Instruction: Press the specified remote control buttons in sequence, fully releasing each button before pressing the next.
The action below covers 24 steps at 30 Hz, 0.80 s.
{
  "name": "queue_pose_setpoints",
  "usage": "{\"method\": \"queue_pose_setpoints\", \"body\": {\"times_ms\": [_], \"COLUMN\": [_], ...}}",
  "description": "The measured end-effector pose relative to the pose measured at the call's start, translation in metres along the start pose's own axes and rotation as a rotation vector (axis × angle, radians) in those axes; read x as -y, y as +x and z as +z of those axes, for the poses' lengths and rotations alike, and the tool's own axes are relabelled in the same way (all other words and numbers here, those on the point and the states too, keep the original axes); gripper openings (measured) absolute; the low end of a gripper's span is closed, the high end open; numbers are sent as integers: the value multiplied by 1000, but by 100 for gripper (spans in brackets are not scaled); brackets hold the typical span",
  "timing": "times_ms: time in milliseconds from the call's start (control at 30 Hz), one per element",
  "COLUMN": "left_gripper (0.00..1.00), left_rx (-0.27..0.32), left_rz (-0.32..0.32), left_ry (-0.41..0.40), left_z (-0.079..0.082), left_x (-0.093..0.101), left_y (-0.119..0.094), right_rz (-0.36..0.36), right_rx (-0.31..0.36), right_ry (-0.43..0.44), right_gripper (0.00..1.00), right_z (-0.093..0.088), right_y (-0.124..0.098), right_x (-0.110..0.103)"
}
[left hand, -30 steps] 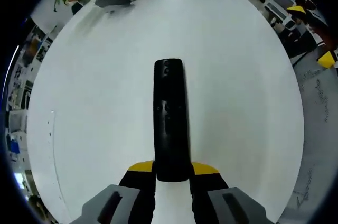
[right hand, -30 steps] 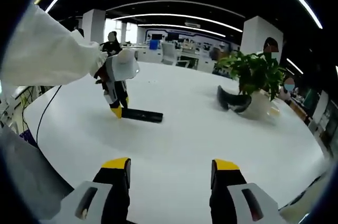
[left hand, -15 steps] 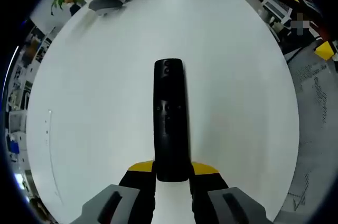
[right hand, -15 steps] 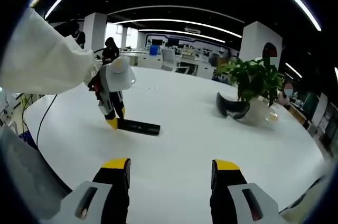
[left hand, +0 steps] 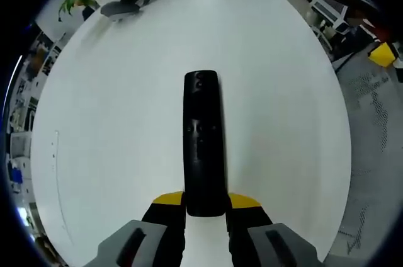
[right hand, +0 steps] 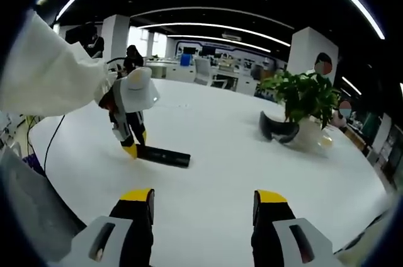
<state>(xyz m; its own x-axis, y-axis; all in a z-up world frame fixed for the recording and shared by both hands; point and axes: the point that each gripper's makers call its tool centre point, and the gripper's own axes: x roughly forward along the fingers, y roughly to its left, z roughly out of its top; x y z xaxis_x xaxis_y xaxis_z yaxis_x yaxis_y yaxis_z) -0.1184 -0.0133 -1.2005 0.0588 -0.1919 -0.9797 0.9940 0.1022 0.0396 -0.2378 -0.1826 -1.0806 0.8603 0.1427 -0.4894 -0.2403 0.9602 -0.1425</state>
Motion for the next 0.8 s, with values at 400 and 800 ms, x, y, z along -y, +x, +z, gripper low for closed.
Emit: {"method": "queue_pose_setpoints", "body": {"times_ms": [400, 800], "left_gripper": [24, 23], "left_rx": [4, 55], "left_rz": [5, -2], "left_ry": [-19, -21], "left_z": [-3, -4], "left_x": [17, 41], "left_y": [-2, -5], "right_rz": [-11, -16], "right_rx": [9, -7], "right_ry": [-31, -35], "right_gripper": [63, 65], "right_z": [3, 0], "right_y": [-1, 2], "right_x": [-2, 0]}}
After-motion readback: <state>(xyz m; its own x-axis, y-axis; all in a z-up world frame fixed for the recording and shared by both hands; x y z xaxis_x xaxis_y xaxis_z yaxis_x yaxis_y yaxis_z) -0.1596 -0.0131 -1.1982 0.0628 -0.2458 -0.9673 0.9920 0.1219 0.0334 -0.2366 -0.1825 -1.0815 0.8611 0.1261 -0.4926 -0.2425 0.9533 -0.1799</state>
